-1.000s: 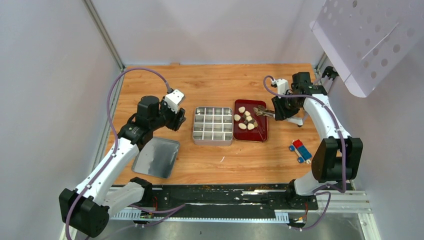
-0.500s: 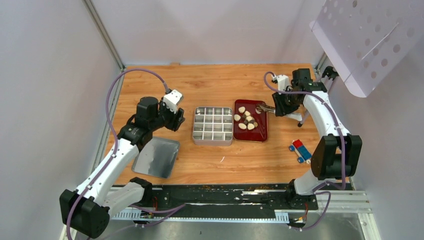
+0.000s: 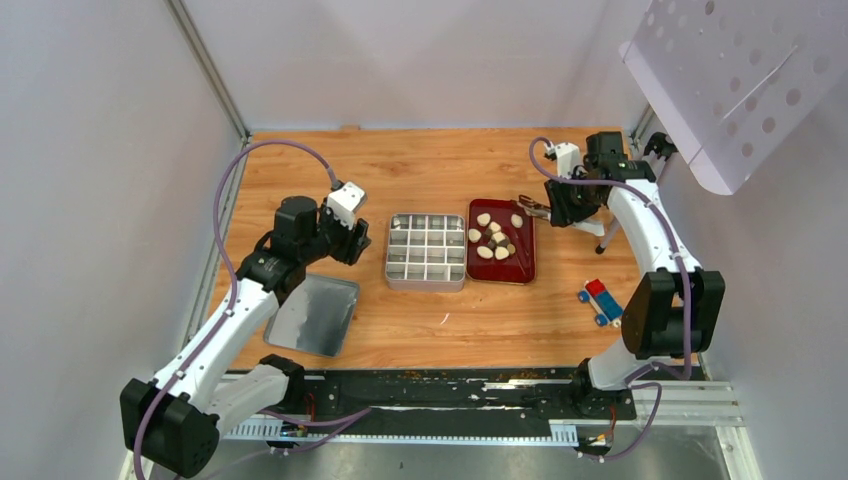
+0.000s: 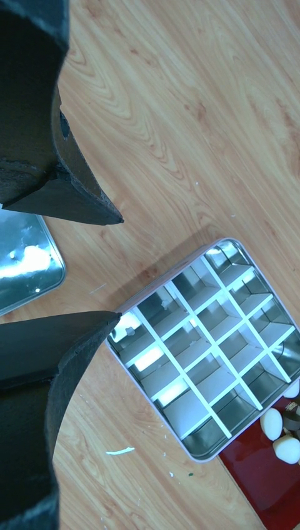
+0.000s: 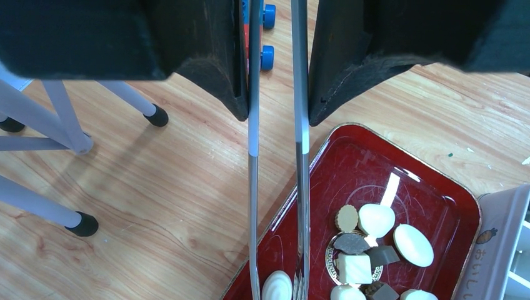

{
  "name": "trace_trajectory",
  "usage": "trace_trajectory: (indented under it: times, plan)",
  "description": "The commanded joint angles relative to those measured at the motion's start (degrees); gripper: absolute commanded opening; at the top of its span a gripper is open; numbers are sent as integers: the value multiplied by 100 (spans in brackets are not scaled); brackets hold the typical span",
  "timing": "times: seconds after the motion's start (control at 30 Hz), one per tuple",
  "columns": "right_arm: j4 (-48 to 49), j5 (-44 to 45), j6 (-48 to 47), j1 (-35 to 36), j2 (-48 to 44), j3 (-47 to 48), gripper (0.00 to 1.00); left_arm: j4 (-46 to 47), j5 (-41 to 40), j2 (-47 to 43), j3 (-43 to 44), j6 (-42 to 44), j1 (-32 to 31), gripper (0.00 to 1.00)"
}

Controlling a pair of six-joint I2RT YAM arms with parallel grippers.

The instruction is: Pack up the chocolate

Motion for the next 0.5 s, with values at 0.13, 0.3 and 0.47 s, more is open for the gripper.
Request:
trace_trajectory:
  times: [0.13,0.3,0.47]
  plan:
    - [132,-28,99,130,138,31,38,215,85,-156,-53,-120,93,61]
    - [155,27,107,180,223,-11,39,201,77,-152,-58,-112,98,61]
    - [191,121,111,182,329,-49,39,206,86,-174,-71,-122,113,62]
